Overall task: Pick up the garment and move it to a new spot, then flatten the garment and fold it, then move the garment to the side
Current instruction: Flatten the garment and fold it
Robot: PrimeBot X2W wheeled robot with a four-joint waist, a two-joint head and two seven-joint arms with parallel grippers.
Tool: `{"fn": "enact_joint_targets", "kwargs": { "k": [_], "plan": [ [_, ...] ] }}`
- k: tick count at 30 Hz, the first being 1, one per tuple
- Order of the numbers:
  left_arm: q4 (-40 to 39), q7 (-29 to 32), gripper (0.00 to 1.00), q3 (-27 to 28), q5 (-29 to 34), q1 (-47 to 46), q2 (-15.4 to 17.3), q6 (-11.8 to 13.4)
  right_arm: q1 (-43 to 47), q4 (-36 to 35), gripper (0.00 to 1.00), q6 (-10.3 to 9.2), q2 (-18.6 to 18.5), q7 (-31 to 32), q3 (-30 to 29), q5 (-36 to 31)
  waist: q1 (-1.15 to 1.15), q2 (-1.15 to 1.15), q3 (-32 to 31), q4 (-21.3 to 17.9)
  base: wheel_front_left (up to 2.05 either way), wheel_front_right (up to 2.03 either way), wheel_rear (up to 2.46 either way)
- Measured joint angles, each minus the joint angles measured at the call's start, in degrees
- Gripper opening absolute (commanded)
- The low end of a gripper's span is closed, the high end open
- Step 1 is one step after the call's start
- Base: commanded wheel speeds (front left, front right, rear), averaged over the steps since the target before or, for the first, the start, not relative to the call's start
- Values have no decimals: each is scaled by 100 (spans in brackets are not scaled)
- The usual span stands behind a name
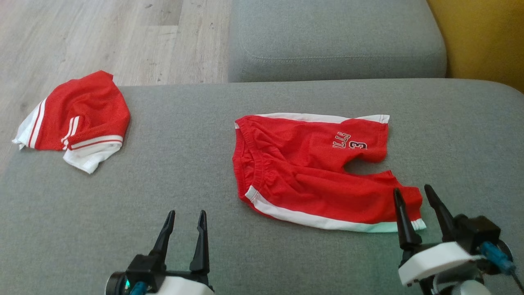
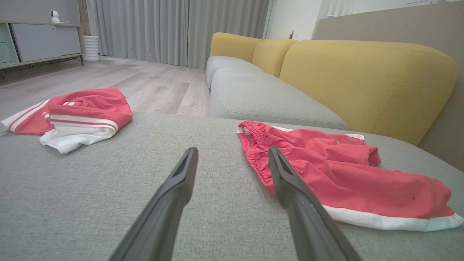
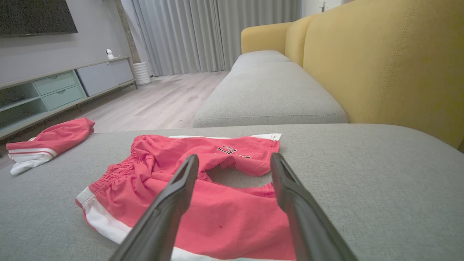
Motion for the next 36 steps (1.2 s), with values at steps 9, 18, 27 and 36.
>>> {"fn": "enact_joint_targets", "kwargs": {
  "k": [9,18,27,36],
  "plan": [
    [-44,10,100,4,-59,35,77,55,79,227,100,0,0,-224,47,44,0,0,-44,-16,0,0,0],
    [-48,59,100,4,-103,111,105,108,75,344,100,0,0,-224,96,51,0,0,-17,11,0,0,0],
    [-48,145,100,-42,-101,98,152,102,53,378,100,0,0,-248,136,75,1,0,109,-41,0,0,0],
    [-49,1332,100,-466,-96,-883,230,-361,-202,290,100,0,-1,-74,112,-81,2,0,520,-273,0,0,0]
  ]
}}
